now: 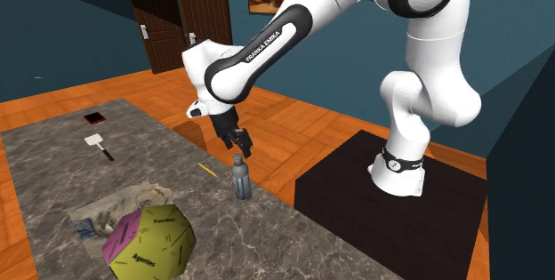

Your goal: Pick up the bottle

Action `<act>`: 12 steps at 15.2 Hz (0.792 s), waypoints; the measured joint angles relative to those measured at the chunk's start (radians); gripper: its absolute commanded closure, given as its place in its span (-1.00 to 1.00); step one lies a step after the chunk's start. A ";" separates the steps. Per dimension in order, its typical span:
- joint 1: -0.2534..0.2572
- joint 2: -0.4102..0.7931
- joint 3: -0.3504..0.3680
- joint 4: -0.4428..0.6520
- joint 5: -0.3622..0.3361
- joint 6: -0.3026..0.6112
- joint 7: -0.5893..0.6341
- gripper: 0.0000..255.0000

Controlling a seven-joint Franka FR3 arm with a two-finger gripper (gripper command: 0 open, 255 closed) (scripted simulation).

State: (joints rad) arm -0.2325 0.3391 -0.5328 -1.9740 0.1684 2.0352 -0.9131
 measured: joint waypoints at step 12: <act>-0.034 0.114 0.029 0.013 0.059 0.082 -0.047 1.00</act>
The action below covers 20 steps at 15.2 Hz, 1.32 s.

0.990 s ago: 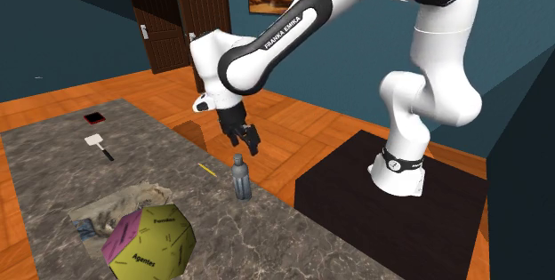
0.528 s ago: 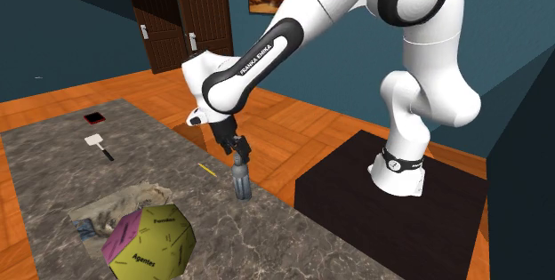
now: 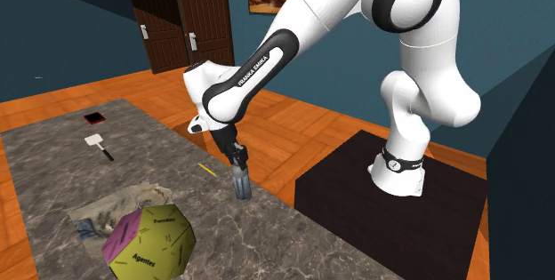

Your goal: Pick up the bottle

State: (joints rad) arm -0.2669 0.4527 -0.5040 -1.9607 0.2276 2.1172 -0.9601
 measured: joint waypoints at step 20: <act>0.023 -0.102 -0.032 0.032 -0.061 -0.123 0.034 1.00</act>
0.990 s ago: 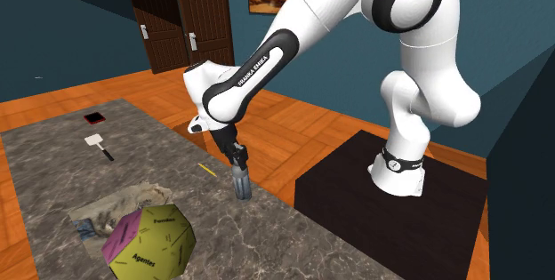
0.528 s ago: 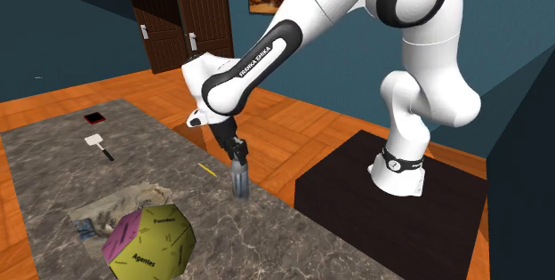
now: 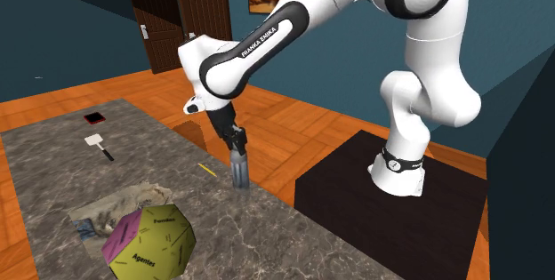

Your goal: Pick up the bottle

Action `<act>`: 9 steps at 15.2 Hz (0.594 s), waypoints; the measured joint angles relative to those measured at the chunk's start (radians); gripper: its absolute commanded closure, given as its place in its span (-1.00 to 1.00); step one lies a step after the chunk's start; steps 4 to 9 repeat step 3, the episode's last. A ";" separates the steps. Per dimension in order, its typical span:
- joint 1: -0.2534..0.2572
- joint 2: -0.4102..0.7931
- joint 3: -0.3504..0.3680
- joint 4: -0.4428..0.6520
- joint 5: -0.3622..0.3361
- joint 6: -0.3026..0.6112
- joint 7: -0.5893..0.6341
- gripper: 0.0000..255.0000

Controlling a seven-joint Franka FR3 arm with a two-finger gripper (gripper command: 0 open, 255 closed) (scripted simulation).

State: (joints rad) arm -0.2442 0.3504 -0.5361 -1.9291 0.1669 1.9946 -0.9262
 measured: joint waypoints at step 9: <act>0.005 -0.023 -0.006 0.009 -0.013 -0.028 0.008 1.00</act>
